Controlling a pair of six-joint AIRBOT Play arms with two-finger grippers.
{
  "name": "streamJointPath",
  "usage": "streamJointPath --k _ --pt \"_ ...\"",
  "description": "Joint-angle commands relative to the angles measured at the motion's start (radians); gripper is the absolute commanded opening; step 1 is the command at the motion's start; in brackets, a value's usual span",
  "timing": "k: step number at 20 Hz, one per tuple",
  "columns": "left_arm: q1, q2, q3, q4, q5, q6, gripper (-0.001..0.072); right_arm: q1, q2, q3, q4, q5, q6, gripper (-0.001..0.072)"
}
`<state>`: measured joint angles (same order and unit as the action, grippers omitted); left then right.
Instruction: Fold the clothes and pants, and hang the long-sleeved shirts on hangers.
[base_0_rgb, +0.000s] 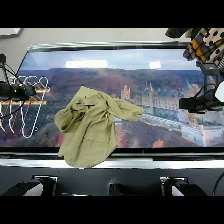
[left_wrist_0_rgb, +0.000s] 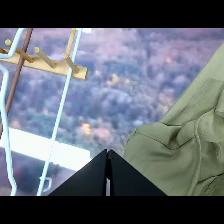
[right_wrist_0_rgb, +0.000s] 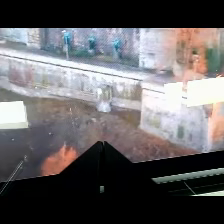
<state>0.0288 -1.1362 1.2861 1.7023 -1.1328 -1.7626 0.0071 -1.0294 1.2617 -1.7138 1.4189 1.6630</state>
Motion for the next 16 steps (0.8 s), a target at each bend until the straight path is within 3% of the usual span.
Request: streamJointPath --k 1,11,12,14,16 --pt "0.001 0.0 0.0 0.0 0.0 0.0 0.0035 0.0 0.001 0.0 0.0 0.0 0.0 0.0039" --pt "0.001 0.0 0.0 0.0 0.001 0.0 0.0035 0.0 0.001 -0.001 0.0 0.0 0.0 0.0039" --pt "0.001 0.0 0.0 0.0 0.001 0.0 0.0035 0.0 0.001 -0.001 -0.004 -0.006 -0.039 0.0039" --pt "0.001 0.0 0.0 0.0 0.001 0.0 0.0035 0.0 0.001 0.0 -0.027 -0.056 -0.268 0.0039" --pt "0.001 0.0 0.0 0.0 0.001 0.0 0.0035 0.0 0.001 -0.001 -0.026 -0.083 -0.356 0.004"
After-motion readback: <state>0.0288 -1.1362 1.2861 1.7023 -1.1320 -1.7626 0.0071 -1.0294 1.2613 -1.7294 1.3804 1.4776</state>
